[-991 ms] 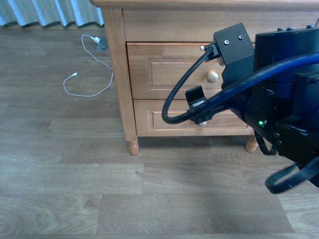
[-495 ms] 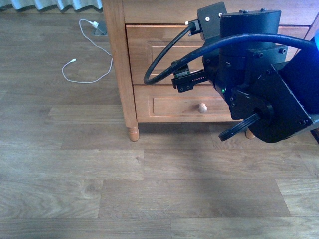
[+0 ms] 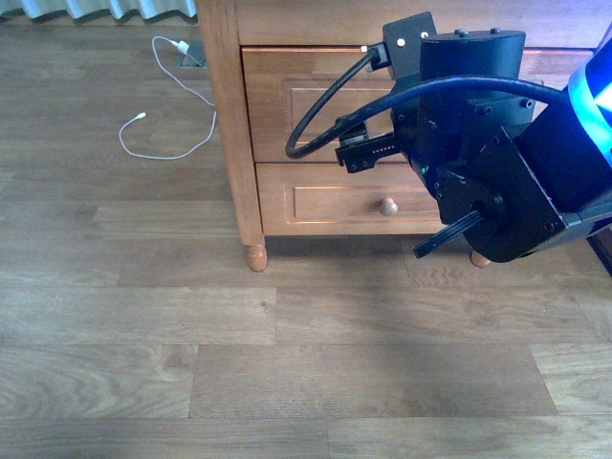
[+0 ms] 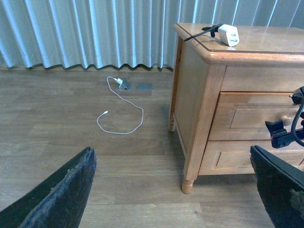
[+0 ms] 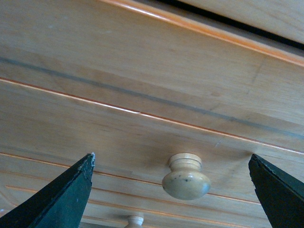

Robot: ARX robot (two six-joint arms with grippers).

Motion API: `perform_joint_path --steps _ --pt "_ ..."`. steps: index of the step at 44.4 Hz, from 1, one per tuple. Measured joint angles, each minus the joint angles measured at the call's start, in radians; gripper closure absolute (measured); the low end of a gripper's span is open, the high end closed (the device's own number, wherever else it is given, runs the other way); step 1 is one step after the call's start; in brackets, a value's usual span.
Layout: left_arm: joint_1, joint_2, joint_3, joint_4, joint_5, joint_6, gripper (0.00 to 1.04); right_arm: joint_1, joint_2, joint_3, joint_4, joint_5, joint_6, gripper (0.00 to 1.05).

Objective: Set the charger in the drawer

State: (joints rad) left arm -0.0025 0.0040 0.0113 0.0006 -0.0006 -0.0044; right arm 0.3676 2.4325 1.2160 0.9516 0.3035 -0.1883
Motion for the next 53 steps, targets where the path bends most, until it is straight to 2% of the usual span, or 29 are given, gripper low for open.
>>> perform_joint_path --steps 36,42,46,53 --pt "0.0 0.0 0.0 0.0 0.0 0.0 0.06 -0.012 0.025 0.01 0.007 0.008 -0.014 0.08" --pt "0.0 0.0 0.0 0.0 0.0 0.0 0.06 -0.012 0.025 0.01 0.007 0.009 -0.016 0.21" --pt "0.0 0.0 0.0 0.0 0.0 0.0 0.06 -0.012 0.025 0.01 0.007 0.009 -0.018 0.4" --pt "0.0 0.0 0.0 0.0 0.0 0.0 0.06 -0.011 0.025 0.01 0.007 0.006 -0.018 0.63"
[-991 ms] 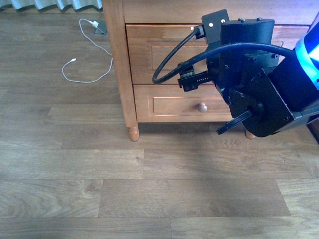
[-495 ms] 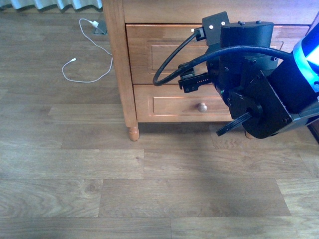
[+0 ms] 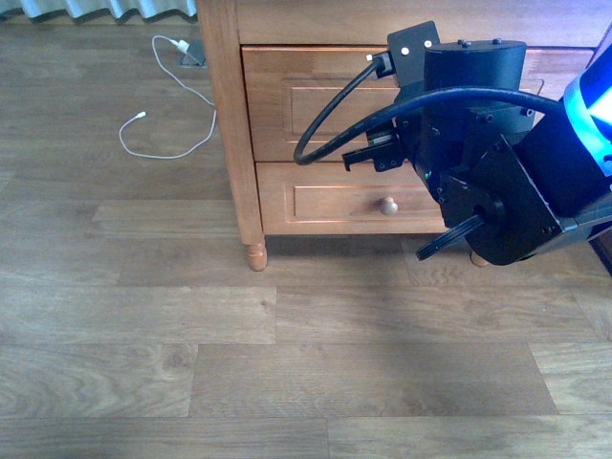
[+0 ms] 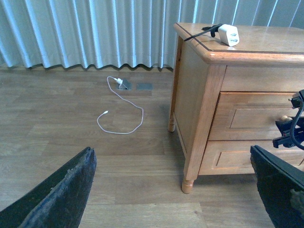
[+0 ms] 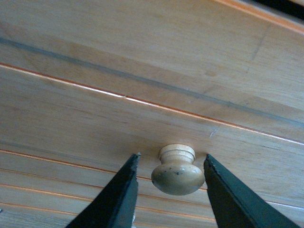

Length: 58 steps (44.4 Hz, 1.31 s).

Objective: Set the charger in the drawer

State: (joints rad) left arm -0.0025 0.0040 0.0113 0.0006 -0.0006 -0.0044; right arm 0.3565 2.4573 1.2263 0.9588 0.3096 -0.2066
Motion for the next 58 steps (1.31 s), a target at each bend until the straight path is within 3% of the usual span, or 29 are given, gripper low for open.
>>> perform_joint_path --steps 4,9,22,41,53,58 --pt "0.0 0.0 0.0 0.0 0.0 0.0 0.06 0.001 0.0 0.0 0.0 0.003 -0.003 0.75" --pt "0.0 0.0 0.0 0.0 0.0 0.0 0.06 0.002 0.0 0.0 -0.001 0.006 -0.004 0.81" --pt "0.0 0.0 0.0 0.0 0.0 0.0 0.06 -0.002 -0.053 -0.07 -0.02 -0.031 0.016 0.82" --pt "0.0 0.0 0.0 0.0 0.0 0.0 0.06 -0.025 -0.48 -0.644 -0.127 -0.246 0.088 0.83" --pt "0.0 0.0 0.0 0.0 0.0 0.0 0.06 -0.035 -0.671 -0.822 -0.221 -0.325 0.068 0.83" --pt "0.0 0.0 0.0 0.0 0.0 0.0 0.06 -0.04 -0.748 -0.865 -0.245 -0.307 0.067 0.69"
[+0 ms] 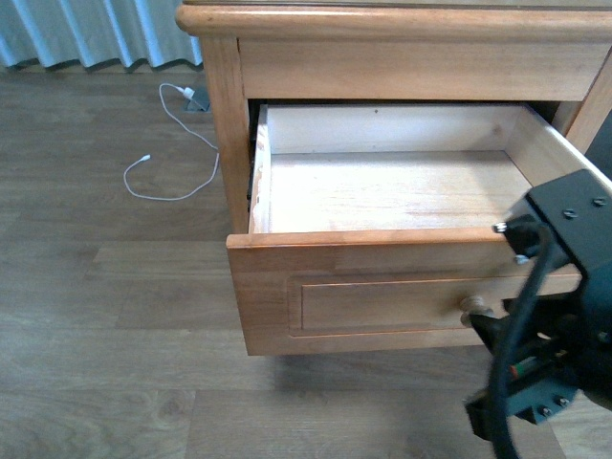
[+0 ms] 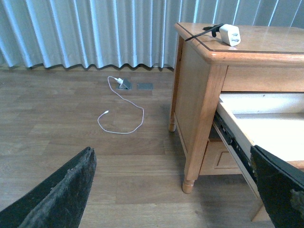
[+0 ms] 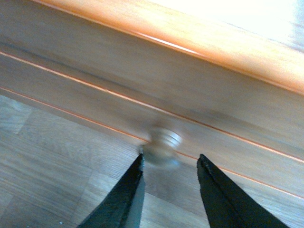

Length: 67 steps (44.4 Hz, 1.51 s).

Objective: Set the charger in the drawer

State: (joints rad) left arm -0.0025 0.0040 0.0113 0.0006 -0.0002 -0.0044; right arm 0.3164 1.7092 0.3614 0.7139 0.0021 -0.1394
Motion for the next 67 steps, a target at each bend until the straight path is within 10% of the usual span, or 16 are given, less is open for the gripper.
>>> perform_joint_path --steps 18,51,62,67 --pt "0.0 0.0 0.0 0.0 0.0 0.0 0.06 -0.167 -0.59 -0.129 -0.332 -0.079 0.077 0.06" --pt "0.0 0.0 0.0 0.0 0.0 0.0 0.06 -0.86 -1.272 -0.1 -0.712 -0.572 0.195 0.08" --pt "0.0 0.0 0.0 0.0 0.0 0.0 0.06 -0.883 -1.288 -0.115 -0.69 -0.575 0.215 0.09" --pt "0.0 0.0 0.0 0.0 0.0 0.0 0.06 -0.791 -1.374 -0.205 -0.548 -0.451 0.165 0.33"
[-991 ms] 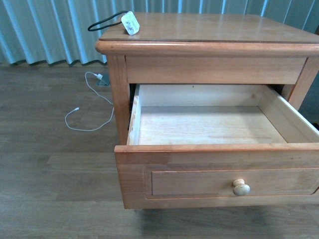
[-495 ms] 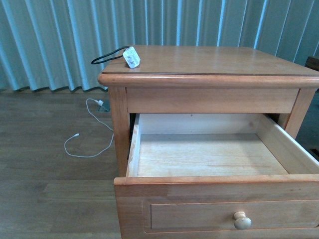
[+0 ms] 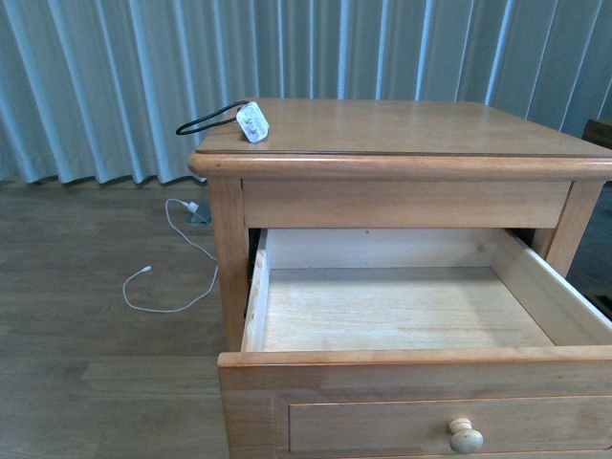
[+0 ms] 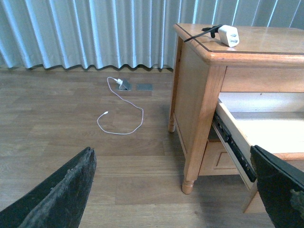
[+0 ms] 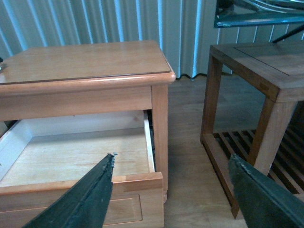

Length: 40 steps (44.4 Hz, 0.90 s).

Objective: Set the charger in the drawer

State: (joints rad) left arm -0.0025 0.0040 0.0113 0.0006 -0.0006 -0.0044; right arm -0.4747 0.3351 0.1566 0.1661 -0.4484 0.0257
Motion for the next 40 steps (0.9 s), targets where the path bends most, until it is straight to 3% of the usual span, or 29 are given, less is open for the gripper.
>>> perform_joint_path --steps 8,17,21,34,37,38,40 --pt "0.0 0.0 0.0 0.0 0.0 0.0 0.06 0.109 -0.162 -0.048 -0.127 0.095 -0.019 0.65" --pt "0.0 0.0 0.0 0.0 0.0 0.0 0.06 0.246 -0.244 -0.076 -0.154 0.232 -0.023 1.03" --pt "0.0 0.0 0.0 0.0 0.0 0.0 0.06 0.302 -0.264 -0.09 -0.16 0.285 -0.026 1.03" --pt "0.0 0.0 0.0 0.0 0.0 0.0 0.06 0.318 -0.27 -0.095 -0.16 0.293 -0.026 0.38" --pt "-0.087 0.068 0.001 0.095 -0.261 -0.044 0.06 0.318 -0.27 -0.095 -0.16 0.293 -0.026 0.26" --pt "-0.144 0.13 0.006 0.163 -0.401 -0.069 0.06 0.319 -0.27 -0.095 -0.16 0.293 -0.026 0.21" --pt "-0.22 0.275 0.031 0.275 -0.584 -0.101 0.06 0.319 -0.27 -0.095 -0.16 0.293 -0.026 0.1"
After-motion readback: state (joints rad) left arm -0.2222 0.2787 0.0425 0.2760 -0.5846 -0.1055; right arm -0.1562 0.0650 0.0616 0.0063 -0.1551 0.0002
